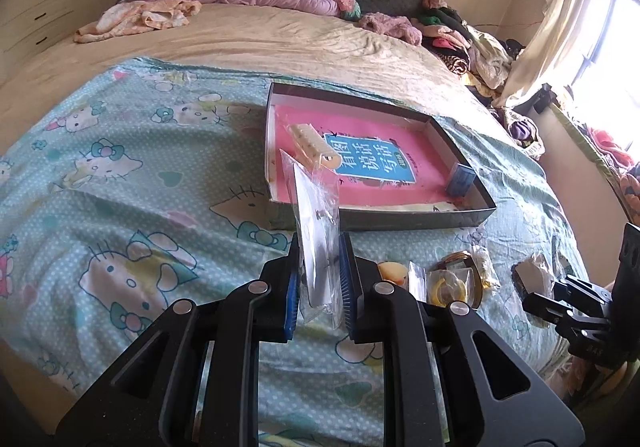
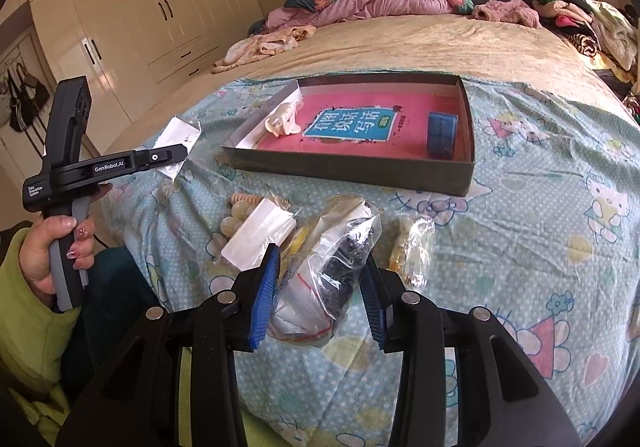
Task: Organize jewelry
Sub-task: 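Carry both bagged items over the grey box with both grippers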
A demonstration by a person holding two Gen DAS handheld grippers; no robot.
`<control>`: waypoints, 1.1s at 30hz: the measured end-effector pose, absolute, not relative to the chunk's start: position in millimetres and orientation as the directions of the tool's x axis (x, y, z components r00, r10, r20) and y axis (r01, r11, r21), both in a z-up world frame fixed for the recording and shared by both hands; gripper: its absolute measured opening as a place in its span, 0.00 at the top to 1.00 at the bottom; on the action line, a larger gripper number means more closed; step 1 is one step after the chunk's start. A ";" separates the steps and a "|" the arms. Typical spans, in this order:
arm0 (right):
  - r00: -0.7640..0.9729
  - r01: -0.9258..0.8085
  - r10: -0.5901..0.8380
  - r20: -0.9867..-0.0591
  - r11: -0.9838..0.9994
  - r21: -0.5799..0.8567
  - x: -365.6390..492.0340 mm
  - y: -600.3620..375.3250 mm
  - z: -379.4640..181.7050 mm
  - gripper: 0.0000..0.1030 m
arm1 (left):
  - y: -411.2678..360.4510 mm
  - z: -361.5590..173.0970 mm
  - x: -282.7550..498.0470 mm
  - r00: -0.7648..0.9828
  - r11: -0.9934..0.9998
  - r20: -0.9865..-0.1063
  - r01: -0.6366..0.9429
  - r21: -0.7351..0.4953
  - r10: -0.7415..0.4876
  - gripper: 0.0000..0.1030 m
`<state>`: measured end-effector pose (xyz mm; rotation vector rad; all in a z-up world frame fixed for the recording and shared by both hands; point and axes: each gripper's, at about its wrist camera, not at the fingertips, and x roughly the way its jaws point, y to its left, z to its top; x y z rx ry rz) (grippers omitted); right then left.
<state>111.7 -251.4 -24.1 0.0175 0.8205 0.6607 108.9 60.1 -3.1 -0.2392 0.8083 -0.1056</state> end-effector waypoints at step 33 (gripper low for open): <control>0.612 -0.538 0.533 -0.584 0.822 0.185 201.7 -238.6 14.3 0.63 | 6.3 -3.0 191.4 0.653 0.963 -0.712 0.120 -0.240 -0.258 0.90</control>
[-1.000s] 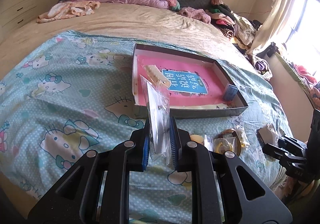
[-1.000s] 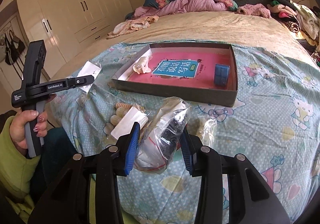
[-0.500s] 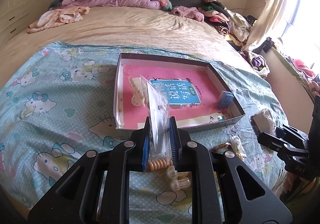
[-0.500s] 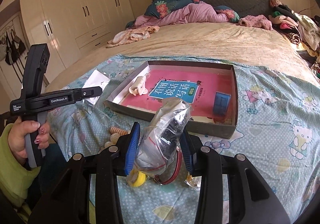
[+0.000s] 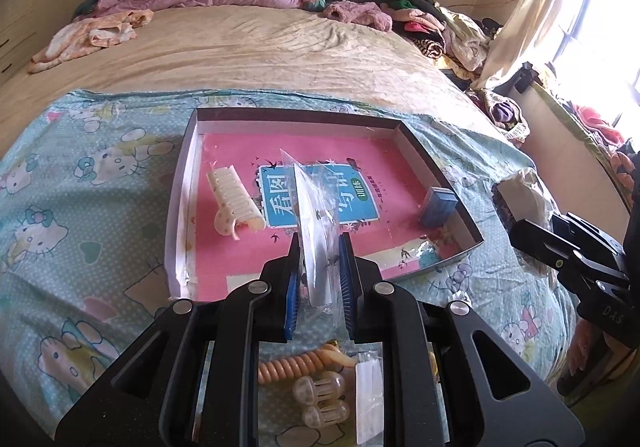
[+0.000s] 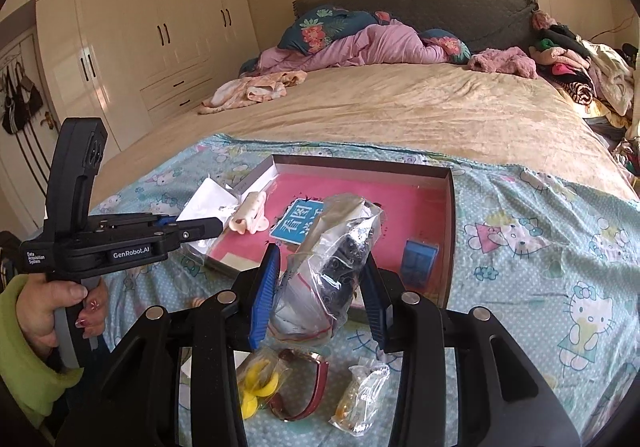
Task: Organize jewelry
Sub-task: 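Carry both bagged items over the grey box with both grippers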
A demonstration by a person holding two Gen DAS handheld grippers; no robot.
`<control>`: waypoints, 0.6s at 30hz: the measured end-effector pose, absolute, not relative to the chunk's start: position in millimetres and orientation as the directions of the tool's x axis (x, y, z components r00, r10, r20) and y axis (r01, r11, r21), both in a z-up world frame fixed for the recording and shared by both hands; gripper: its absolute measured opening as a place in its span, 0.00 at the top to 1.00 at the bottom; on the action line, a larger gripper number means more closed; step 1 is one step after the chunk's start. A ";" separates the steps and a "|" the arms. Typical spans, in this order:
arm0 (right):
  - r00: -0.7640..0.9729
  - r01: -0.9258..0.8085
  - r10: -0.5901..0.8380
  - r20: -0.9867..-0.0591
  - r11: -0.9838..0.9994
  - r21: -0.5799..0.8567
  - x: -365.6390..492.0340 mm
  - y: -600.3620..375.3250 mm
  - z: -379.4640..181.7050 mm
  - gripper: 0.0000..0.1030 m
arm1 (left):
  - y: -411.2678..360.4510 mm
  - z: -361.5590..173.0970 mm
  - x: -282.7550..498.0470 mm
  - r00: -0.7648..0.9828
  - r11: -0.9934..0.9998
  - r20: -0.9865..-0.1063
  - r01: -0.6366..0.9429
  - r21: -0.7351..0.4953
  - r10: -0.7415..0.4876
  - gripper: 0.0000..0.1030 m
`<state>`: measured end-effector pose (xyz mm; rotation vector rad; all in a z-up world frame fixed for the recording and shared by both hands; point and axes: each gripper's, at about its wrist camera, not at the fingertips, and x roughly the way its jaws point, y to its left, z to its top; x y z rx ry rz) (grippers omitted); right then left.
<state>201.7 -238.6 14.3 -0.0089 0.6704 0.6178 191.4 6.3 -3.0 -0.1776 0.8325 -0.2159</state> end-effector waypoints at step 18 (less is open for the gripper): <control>0.627 -0.523 0.491 -0.605 0.841 0.139 251.0 -229.1 9.1 0.63 | -10.8 -34.7 223.9 0.593 0.958 -0.753 0.141 -0.250 -0.284 0.90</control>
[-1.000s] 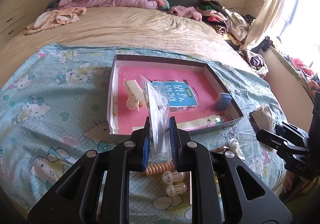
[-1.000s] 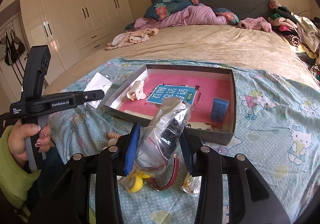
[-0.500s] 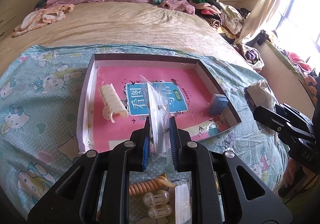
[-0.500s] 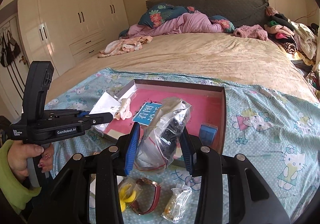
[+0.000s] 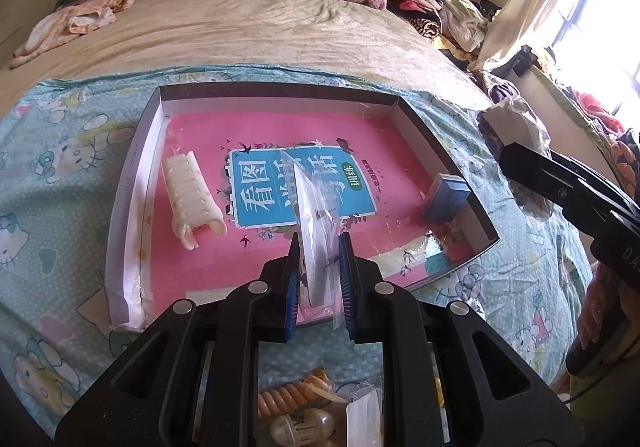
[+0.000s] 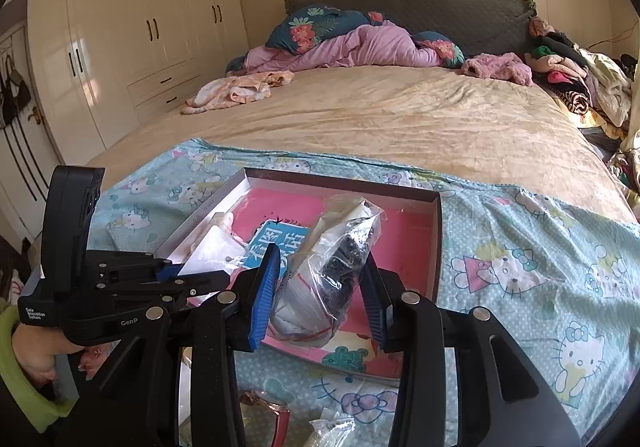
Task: Organize jewelry
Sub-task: 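Carry both bagged items over the grey box with both grippers, then open both grippers to drop the bags into the grey box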
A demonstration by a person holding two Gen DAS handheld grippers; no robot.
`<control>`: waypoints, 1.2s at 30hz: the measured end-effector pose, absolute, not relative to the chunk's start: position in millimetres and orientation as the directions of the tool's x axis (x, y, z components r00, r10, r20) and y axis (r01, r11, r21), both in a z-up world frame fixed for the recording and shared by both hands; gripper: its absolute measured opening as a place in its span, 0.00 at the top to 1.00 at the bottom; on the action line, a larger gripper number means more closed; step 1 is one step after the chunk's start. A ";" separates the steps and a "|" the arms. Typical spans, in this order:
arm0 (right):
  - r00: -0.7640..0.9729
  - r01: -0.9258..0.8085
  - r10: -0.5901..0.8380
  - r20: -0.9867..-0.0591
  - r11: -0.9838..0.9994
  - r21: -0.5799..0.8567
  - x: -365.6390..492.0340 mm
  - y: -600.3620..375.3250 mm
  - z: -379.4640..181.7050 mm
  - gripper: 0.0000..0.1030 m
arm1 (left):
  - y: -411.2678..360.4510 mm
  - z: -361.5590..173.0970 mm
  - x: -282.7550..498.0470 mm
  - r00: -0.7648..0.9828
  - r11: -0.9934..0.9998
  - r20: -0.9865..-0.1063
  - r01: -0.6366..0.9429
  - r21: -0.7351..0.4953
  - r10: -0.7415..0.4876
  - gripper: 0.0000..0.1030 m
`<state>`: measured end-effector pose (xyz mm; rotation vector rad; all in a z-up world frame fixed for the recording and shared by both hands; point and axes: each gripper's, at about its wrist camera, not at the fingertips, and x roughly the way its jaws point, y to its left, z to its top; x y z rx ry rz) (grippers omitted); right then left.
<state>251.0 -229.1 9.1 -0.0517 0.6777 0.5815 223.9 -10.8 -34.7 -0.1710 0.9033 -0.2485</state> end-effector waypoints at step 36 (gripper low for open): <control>0.508 -0.515 0.432 -0.745 0.846 0.139 288.5 -188.2 -62.2 0.63 | 11.7 -47.5 228.6 0.591 0.974 -0.780 0.058 -0.217 -0.209 0.65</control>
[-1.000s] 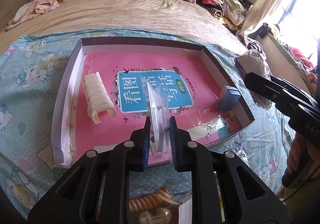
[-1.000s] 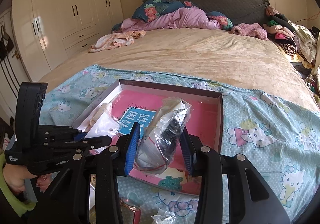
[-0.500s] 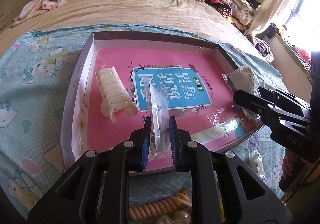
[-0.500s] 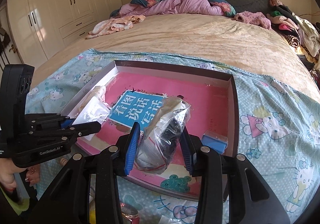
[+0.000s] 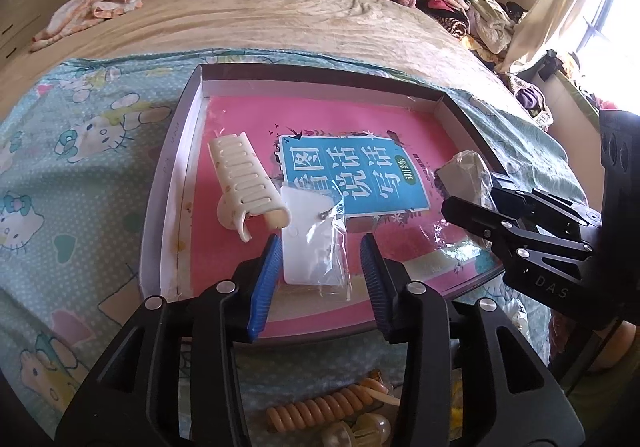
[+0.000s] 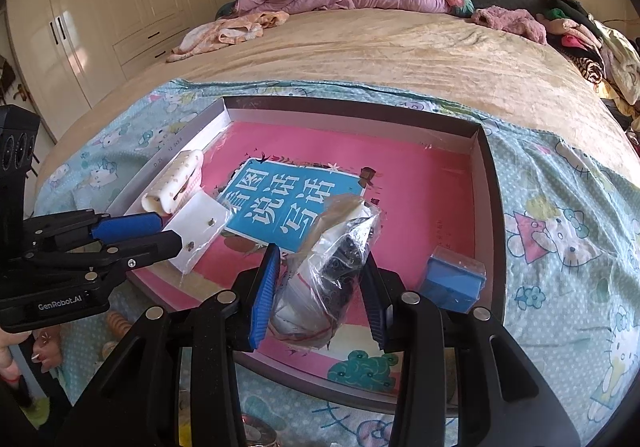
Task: Organize jewelry
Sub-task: 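Open both grippers to drop the bags into the grey box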
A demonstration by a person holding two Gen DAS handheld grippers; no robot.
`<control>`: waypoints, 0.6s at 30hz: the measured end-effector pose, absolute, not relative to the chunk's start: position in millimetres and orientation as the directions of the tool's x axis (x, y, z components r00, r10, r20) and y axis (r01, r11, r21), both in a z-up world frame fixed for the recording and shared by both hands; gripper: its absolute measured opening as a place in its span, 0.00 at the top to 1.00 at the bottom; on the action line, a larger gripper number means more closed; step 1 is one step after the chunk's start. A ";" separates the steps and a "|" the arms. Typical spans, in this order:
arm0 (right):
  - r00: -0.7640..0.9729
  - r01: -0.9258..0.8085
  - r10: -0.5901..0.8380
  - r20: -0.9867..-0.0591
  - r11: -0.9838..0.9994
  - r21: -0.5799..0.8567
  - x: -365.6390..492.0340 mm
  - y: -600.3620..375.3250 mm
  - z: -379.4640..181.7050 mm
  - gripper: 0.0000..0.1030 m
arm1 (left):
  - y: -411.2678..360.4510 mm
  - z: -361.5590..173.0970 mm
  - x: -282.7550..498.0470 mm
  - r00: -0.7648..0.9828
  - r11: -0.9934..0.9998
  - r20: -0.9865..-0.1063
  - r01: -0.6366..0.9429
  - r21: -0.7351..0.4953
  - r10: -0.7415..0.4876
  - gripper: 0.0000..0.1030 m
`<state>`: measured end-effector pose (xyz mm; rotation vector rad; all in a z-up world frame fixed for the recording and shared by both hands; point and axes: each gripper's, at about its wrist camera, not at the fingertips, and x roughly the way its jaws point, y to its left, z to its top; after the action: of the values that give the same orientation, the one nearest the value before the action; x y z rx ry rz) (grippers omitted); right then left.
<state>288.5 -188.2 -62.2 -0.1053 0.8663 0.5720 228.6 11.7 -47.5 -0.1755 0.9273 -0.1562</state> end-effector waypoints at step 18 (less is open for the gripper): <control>0.602 -0.493 0.440 -0.666 0.861 0.124 266.3 -207.9 -27.7 0.23 | 16.7 -38.4 220.1 0.602 0.975 -0.773 0.042 -0.219 -0.200 0.30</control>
<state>266.3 -207.9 -27.7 -0.0752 0.7504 0.5409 220.1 16.7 -38.4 -0.1853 0.9154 -0.1412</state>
